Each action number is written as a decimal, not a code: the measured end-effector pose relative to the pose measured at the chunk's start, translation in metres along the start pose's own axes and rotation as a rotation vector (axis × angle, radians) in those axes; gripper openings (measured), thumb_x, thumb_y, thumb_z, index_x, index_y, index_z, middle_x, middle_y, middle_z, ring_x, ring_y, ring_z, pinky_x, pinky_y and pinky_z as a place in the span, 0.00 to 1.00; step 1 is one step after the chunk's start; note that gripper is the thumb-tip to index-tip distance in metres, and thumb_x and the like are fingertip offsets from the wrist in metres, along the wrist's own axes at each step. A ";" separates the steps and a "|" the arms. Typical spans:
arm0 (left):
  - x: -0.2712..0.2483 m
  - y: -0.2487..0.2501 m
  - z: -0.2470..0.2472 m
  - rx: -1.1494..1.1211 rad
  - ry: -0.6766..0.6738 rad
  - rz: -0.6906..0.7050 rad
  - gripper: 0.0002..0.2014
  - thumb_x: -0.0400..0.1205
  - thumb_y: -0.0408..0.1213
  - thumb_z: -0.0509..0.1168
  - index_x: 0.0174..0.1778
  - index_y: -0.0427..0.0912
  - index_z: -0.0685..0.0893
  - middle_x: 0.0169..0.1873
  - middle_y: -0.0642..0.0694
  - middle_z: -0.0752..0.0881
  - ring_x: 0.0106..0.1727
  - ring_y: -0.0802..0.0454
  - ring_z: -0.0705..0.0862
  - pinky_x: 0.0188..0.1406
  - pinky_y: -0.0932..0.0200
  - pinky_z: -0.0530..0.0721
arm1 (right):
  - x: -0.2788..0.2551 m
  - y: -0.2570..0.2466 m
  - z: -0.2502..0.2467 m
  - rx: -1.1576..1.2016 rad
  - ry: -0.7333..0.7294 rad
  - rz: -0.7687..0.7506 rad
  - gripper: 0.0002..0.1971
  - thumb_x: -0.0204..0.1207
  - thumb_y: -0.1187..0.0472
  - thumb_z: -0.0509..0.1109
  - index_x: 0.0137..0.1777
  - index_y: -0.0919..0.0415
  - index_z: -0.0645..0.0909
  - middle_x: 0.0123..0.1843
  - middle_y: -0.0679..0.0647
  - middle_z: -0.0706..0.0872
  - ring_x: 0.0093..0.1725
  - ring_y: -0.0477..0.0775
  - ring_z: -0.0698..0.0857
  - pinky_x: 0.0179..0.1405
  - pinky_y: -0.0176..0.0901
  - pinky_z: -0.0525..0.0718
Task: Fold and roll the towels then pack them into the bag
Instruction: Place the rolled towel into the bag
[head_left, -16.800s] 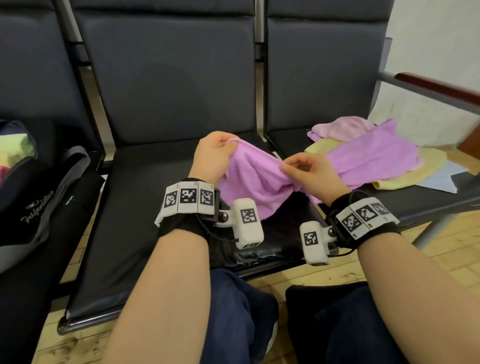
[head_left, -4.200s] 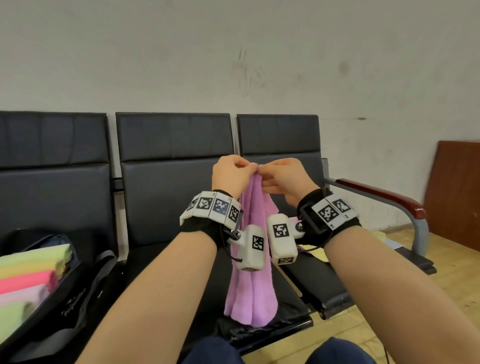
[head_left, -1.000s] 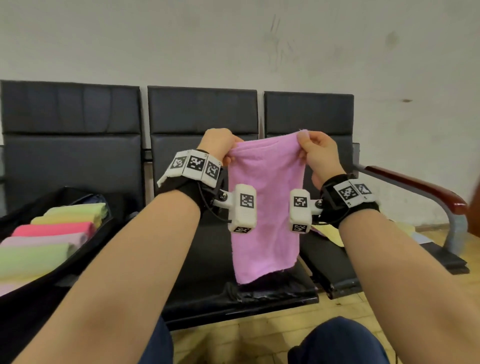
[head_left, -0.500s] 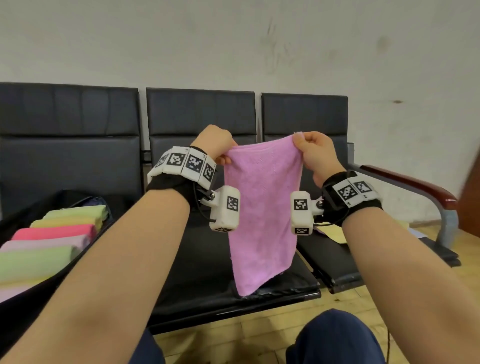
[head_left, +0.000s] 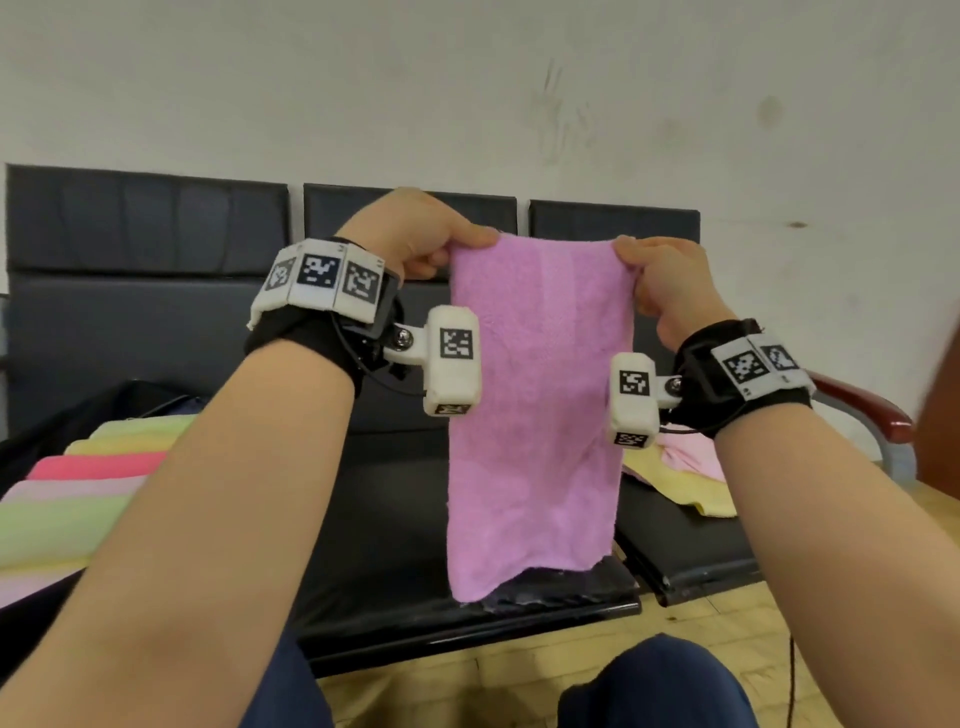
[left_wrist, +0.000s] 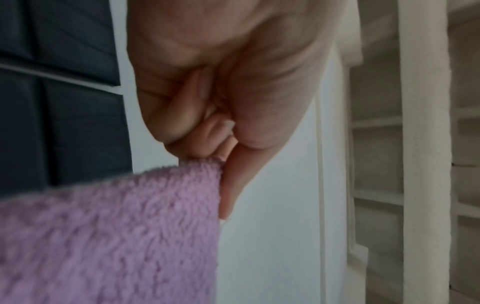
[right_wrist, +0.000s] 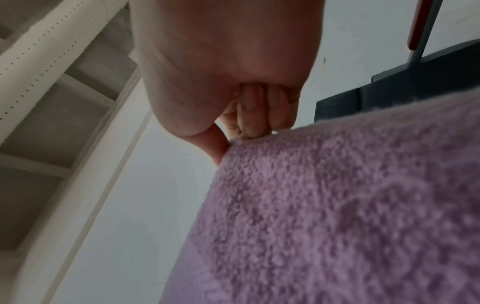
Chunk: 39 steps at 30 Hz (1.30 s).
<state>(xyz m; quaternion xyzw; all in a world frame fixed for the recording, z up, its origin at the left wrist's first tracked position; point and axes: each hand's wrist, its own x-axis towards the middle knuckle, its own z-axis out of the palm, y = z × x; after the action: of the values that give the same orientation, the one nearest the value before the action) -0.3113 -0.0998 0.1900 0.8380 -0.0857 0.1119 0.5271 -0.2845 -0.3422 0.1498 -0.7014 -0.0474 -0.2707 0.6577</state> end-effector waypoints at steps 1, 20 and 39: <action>0.008 -0.004 -0.001 -0.018 0.025 -0.014 0.15 0.73 0.41 0.76 0.27 0.43 0.78 0.12 0.52 0.66 0.17 0.55 0.60 0.16 0.67 0.60 | 0.007 0.004 0.005 -0.003 -0.010 0.021 0.13 0.79 0.59 0.71 0.42 0.72 0.83 0.24 0.50 0.71 0.18 0.44 0.66 0.20 0.33 0.66; 0.115 -0.216 0.035 0.070 0.438 0.170 0.06 0.76 0.27 0.69 0.46 0.37 0.90 0.43 0.43 0.89 0.46 0.50 0.85 0.51 0.59 0.82 | 0.073 0.195 0.135 0.117 -0.273 0.000 0.02 0.83 0.64 0.65 0.51 0.61 0.79 0.47 0.59 0.87 0.42 0.51 0.89 0.46 0.39 0.88; 0.008 -0.361 0.080 0.538 -0.580 -0.388 0.14 0.73 0.26 0.73 0.54 0.40 0.88 0.35 0.52 0.85 0.44 0.52 0.83 0.59 0.55 0.82 | -0.044 0.304 0.088 -0.629 -1.042 0.403 0.06 0.71 0.65 0.78 0.42 0.63 0.83 0.28 0.49 0.82 0.26 0.42 0.78 0.24 0.34 0.70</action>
<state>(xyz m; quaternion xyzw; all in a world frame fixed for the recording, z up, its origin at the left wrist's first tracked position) -0.2017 -0.0169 -0.1531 0.9428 -0.0389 -0.2106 0.2555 -0.1657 -0.2860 -0.1417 -0.8956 -0.1461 0.2338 0.3491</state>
